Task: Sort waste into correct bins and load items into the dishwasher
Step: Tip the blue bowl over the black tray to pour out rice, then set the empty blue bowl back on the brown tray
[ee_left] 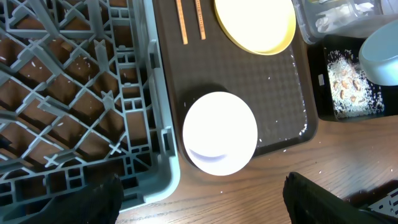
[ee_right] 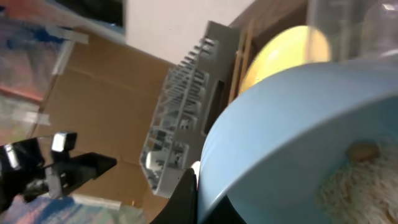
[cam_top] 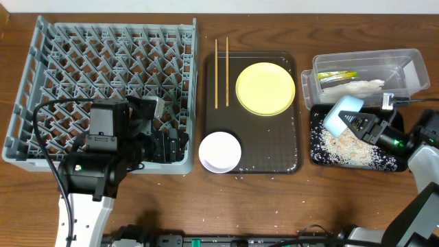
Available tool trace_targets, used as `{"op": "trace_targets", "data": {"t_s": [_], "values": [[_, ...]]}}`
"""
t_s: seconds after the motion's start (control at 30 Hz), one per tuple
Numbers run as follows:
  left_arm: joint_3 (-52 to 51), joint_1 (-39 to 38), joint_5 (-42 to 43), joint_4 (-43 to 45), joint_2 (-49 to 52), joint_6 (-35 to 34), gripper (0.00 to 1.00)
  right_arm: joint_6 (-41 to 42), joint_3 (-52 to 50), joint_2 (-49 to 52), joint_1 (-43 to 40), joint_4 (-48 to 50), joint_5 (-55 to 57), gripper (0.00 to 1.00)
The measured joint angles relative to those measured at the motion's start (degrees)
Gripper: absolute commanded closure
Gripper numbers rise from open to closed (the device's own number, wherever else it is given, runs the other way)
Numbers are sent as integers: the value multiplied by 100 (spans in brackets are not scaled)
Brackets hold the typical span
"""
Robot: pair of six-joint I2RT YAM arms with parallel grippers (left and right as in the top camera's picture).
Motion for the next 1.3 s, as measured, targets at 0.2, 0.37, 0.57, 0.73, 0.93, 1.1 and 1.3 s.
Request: {"op": "trace_targets", "data": {"t_s": [0.2,0.37,0.57,0.73,0.93,1.1,1.3], "values": [[0,0,-2,127,0,0,17,638,-33,0,-166,433,201,99],[0,0,0,256,0,0,17,1139,-42,0,-168,791,179,99],[0,0,0,295,0,0,17,1394,-57,0,-133,793,-22,99],[0,0,0,304,0,0,18,1366,-63,-24,-35,584,85,99],[0,0,0,297,0,0,18,1307,-63,-57,116,369,293,98],[0,0,0,289,0,0,18,1309,-57,-839,1086,195,1182,98],[0,0,-2,378,0,4,24,1316,-46,-1718,3604,-203,4111,99]]}}
